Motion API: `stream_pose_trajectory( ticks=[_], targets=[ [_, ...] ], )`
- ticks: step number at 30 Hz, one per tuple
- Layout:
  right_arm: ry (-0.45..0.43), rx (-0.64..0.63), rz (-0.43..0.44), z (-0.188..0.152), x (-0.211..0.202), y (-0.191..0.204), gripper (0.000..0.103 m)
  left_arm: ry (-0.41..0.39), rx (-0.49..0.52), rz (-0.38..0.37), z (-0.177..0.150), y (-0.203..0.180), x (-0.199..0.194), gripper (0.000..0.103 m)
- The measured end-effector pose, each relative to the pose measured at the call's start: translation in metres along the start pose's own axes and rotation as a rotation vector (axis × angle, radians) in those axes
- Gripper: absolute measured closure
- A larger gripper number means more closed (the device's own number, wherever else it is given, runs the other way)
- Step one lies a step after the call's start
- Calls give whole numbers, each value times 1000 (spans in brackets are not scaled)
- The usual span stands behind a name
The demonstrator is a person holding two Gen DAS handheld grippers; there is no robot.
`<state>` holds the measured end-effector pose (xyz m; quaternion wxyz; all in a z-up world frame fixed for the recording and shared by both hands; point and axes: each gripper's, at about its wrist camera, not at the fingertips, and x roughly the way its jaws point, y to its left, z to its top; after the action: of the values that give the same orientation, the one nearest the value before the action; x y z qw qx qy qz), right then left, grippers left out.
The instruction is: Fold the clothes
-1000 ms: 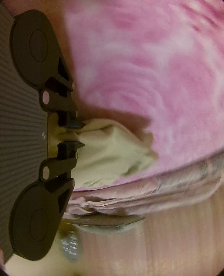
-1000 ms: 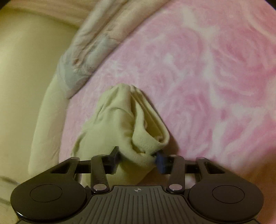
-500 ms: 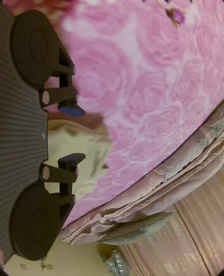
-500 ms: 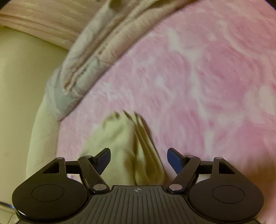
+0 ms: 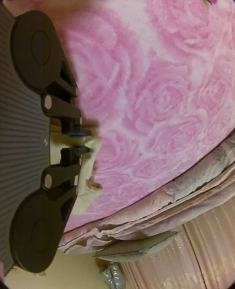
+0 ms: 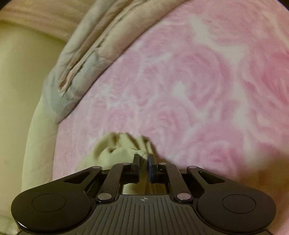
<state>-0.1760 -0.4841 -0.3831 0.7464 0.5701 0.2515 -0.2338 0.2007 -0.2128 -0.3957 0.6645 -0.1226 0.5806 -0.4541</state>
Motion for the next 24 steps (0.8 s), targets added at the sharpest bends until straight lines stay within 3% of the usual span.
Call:
stream_pose_trajectory(
  ticks=[1,2,3,6,9,11,16,20,24],
  targets=[
    [-22,7,-6,1,-5,2,77,-2,15,9,2,-5,-3,89],
    [-62,7,-36,1,-15,5,53,-5,29,18,4,-9,-6,89],
    [-88,13,-37,0,-26,7,45,-8,25,13,6,-11,-11,86],
    [-137,38,-20,-8,-58,8,46,-23,6,8,8,-12,-29,81],
    [-107,80,-9,-30,-83,1,46,-20,-24,19,3,-11,-47,81],
    [-70,81,-1,-47,-97,1,46,-7,-52,38,-9,-8,-55,73],
    [-25,4,-10,-80,-104,12,45,1,-149,50,-53,6,-75,71],
    [-57,-108,-12,-86,-107,27,46,-7,-183,48,-77,7,-85,71],
    [-19,-110,27,-86,-98,25,46,17,-196,60,-88,6,-83,68]
  ],
)
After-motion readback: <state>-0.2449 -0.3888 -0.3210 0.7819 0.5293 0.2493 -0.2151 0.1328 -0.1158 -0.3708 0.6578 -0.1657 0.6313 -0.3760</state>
